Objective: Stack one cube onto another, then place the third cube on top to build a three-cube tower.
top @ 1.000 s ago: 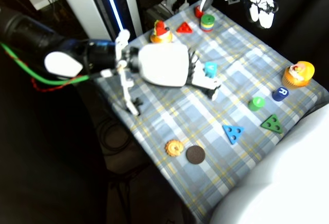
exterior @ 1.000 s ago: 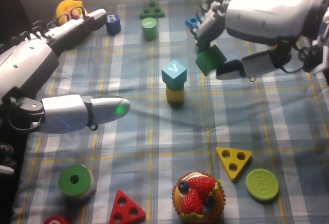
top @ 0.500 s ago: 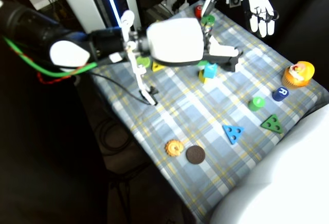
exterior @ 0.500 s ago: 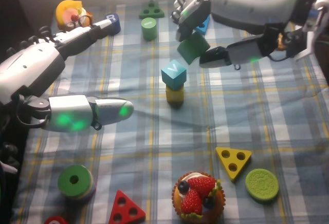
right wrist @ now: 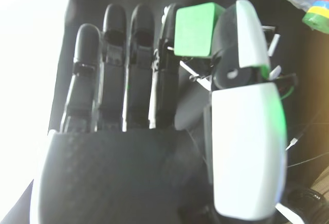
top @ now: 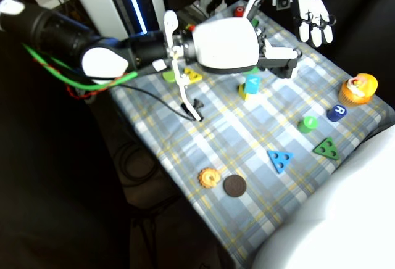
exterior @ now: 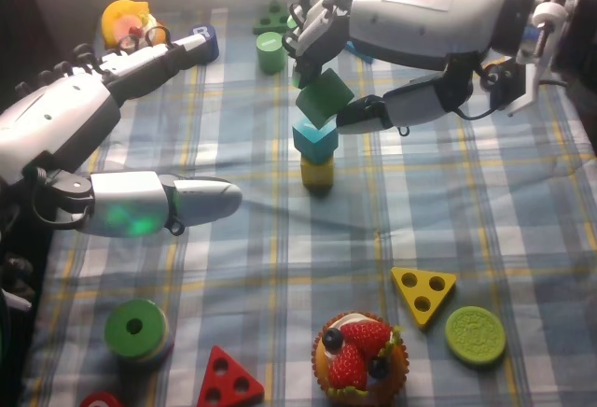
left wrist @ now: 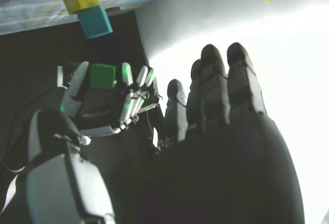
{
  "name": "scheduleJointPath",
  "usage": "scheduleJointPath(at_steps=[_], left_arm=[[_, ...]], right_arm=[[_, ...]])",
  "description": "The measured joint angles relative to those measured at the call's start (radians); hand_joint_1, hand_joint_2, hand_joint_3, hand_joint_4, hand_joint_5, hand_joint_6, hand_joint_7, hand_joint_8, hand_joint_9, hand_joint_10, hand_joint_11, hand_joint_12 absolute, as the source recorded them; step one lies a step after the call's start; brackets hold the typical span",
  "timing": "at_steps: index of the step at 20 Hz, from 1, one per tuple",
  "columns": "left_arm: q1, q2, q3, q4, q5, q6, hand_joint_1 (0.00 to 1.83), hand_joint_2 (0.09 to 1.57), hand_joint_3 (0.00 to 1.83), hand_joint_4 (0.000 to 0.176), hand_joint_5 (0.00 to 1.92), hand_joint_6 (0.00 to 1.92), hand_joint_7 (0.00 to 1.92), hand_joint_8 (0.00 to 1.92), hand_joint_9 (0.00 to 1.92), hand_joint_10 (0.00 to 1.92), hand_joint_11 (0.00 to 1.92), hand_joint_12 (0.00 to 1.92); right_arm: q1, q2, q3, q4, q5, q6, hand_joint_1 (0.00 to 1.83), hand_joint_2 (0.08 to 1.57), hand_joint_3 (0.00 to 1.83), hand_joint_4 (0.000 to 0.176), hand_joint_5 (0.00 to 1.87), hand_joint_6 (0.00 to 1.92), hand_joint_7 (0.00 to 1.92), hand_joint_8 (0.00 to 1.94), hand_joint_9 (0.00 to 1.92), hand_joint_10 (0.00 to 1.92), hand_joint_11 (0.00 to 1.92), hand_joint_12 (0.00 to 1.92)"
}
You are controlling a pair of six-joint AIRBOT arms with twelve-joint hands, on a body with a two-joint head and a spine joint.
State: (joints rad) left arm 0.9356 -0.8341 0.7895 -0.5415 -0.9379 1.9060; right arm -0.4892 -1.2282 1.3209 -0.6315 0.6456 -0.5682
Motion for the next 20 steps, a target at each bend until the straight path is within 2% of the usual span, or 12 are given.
scheduleJointPath(at_steps=[4, 9, 12, 16, 20], left_arm=[[-0.001, -0.002, 0.000, 0.000, 0.003, 0.000, 0.60, 0.79, 0.00, 0.176, 0.23, 0.00, 0.15, 0.00, 0.16, 0.00, 0.00, 0.06], [-0.001, -0.004, 0.000, 0.001, 0.004, 0.000, 0.57, 0.80, 0.00, 0.176, 0.14, 0.00, 0.13, 0.00, 0.15, 0.00, 0.00, 0.07], [-0.002, -0.004, 0.000, 0.002, 0.004, 0.000, 0.56, 0.80, 0.00, 0.176, 0.17, 0.01, 0.13, 0.00, 0.13, 0.00, 0.00, 0.00], [-0.002, -0.004, 0.000, 0.001, 0.004, 0.000, 0.59, 0.77, 0.00, 0.176, 0.18, 0.01, 0.14, 0.01, 0.15, 0.01, 0.00, 0.00], [-0.002, -0.004, 0.000, 0.001, 0.004, 0.000, 0.62, 0.78, 0.00, 0.176, 0.19, 0.01, 0.13, 0.00, 0.13, 0.00, 0.00, 0.00]], right_arm=[[0.000, 0.000, 0.002, -0.006, -0.009, 0.000, 1.19, 1.04, 0.00, 0.000, 1.14, 0.71, 0.89, 0.01, 0.71, 0.01, 0.07, 1.12], [0.000, -0.010, 0.005, -0.019, -0.029, 0.000, 1.18, 1.05, 0.00, 0.000, 1.11, 0.76, 0.83, 0.00, 0.69, 0.00, 0.07, 1.05], [0.000, -0.011, 0.007, -0.024, -0.042, 0.000, 1.19, 1.05, 0.00, 0.000, 1.11, 0.76, 0.85, 0.00, 0.73, 0.01, 0.17, 1.03], [0.000, -0.016, 0.012, -0.032, -0.050, 0.000, 1.19, 1.05, 0.00, 0.000, 1.11, 0.75, 0.89, 0.01, 0.79, 0.03, 0.21, 1.18], [0.000, -0.027, 0.022, -0.031, -0.060, 0.000, 1.19, 1.04, 0.00, 0.000, 1.13, 0.72, 0.89, 0.01, 0.81, 0.03, 0.23, 1.19]])
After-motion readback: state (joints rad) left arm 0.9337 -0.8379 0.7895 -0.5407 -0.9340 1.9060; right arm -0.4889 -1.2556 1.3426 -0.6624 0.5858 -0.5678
